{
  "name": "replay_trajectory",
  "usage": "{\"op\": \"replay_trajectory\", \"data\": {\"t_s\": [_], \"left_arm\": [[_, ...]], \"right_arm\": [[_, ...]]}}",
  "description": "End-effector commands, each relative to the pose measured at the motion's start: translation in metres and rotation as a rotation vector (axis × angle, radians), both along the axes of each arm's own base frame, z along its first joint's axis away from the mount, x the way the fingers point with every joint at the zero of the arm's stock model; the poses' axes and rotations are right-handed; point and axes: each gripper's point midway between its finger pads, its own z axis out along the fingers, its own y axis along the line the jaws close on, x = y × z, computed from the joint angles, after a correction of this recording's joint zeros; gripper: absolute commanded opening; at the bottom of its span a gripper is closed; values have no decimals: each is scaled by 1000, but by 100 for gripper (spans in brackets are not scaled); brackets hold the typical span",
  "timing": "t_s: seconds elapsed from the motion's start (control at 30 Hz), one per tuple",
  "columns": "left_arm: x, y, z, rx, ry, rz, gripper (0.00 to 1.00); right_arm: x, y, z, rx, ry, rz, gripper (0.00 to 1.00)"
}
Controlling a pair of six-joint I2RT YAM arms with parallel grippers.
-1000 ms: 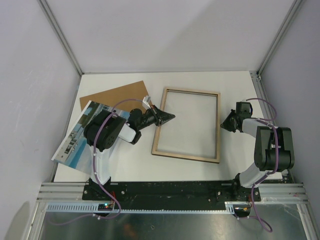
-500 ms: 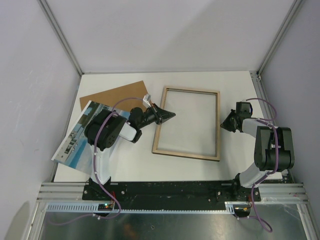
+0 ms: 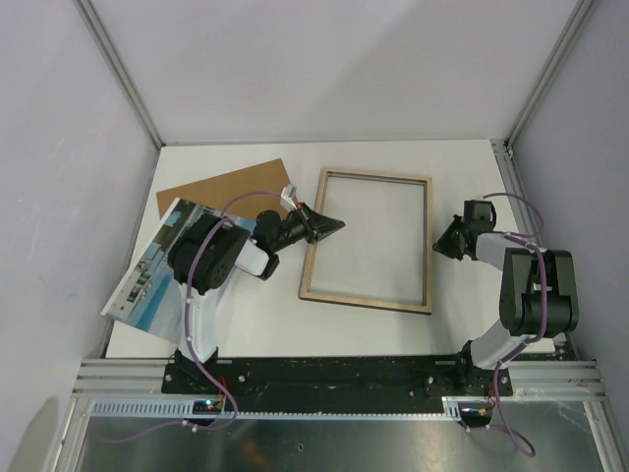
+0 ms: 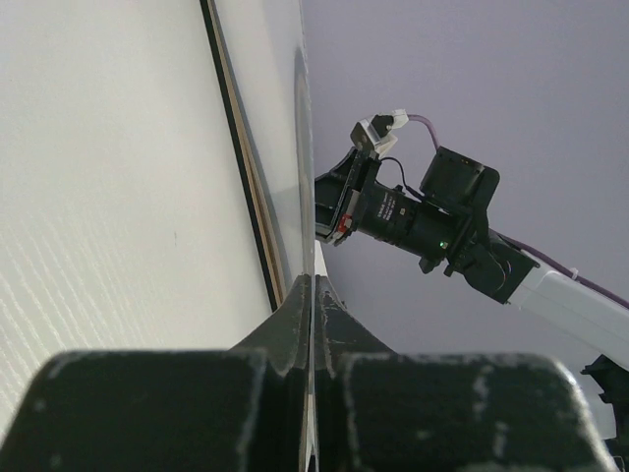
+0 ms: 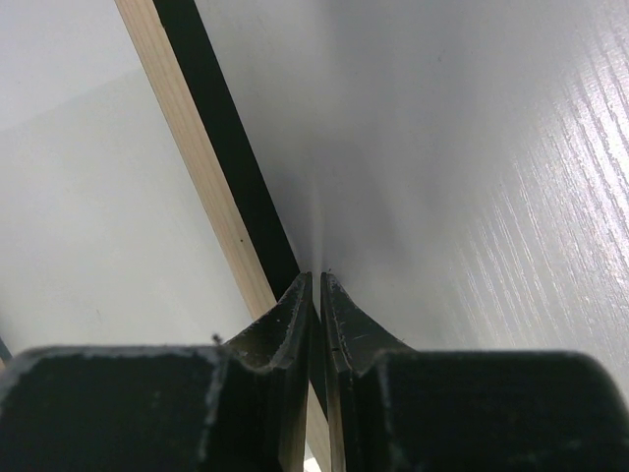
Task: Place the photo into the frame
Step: Place the glass panel in the frame body.
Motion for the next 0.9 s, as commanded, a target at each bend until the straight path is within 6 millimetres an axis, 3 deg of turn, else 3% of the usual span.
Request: {"op": "replay_trajectory", "data": {"t_s": [0.0,0.6,0.87], "left_arm": [[10,-1,26,-50,-114,8,0],[8,-3,-2,-17,-59,-16,0],[8,-3,-13,11,-35,-19,18]], "right_arm": [[-24,1,-23,-17,115,20,15],[-23,3,-22,-14,109,24,17],[-23,2,-20,-16,105,25,24]]}}
